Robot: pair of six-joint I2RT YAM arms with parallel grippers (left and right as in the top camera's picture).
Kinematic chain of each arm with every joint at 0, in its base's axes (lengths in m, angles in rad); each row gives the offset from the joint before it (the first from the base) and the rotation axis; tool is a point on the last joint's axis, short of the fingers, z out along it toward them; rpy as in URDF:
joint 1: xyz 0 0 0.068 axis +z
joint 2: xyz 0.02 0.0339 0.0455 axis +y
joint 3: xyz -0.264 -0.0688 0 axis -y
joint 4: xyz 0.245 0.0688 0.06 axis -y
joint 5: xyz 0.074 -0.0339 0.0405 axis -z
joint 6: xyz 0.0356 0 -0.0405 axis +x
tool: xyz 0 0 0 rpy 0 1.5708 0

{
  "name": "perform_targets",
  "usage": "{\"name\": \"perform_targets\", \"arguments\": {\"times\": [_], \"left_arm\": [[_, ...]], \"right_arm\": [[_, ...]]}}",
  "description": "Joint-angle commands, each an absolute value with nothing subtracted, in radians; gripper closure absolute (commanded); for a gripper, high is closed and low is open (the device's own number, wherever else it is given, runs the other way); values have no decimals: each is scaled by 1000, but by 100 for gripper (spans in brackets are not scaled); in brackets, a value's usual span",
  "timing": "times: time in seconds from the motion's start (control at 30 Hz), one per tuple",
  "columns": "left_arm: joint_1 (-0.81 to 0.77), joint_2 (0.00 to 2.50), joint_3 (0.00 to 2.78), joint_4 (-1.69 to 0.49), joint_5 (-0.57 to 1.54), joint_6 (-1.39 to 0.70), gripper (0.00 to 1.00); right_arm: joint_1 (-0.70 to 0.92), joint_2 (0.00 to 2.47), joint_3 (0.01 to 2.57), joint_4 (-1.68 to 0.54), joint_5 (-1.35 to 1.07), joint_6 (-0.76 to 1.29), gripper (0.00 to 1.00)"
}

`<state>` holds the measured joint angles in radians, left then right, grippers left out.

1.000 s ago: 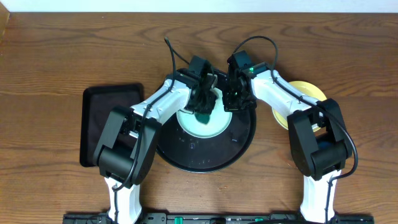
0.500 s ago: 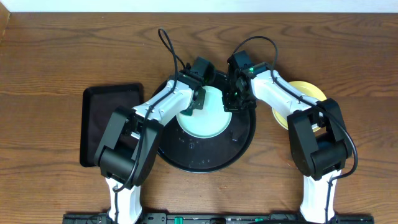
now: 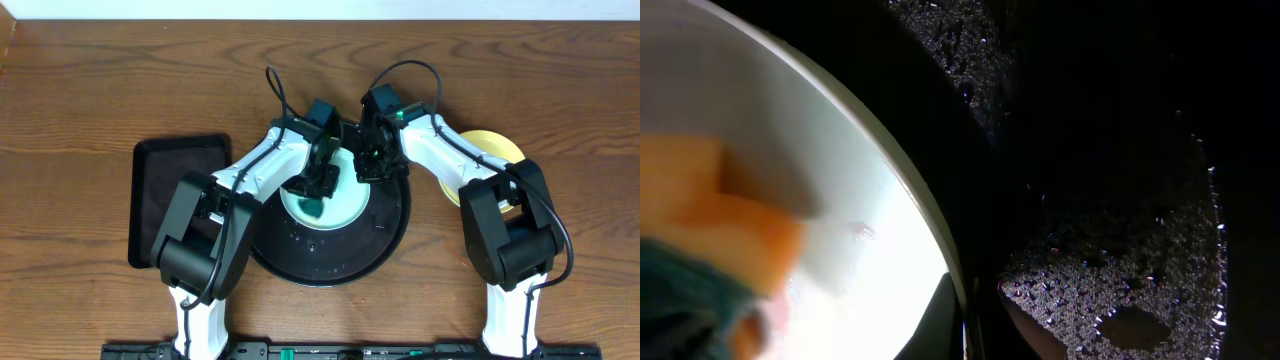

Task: Clean dirty plates on tray and stack at the side
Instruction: 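Scrub the green plate with the sponge while the right gripper holds it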

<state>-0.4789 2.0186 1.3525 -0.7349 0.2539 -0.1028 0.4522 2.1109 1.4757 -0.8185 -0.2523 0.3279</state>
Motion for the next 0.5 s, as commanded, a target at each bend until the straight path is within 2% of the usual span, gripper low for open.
{"name": "perform_targets", "arguments": {"times": [0.0,0.13,0.27,0.37,0.47], "left_arm": [[-482,2040,1331,-667,343,-72,92],[-480,2040,1331,-555,274,-72,93],[-476,2040,1332,-518,102,-85,92],[-455,2040,1355,-577,-84,-149,93],[-422,2040,1412,-687,-175,-196,93]], "right_arm": [[464,2138,1445,-830,-240,321,99],[464,2138,1445,-830,-240,321,99],[464,2138,1445,-830,-240,321,99],[464,2138,1445,-830,-240,321,99],[464,2138,1445,-830,-240,321,99]]}}
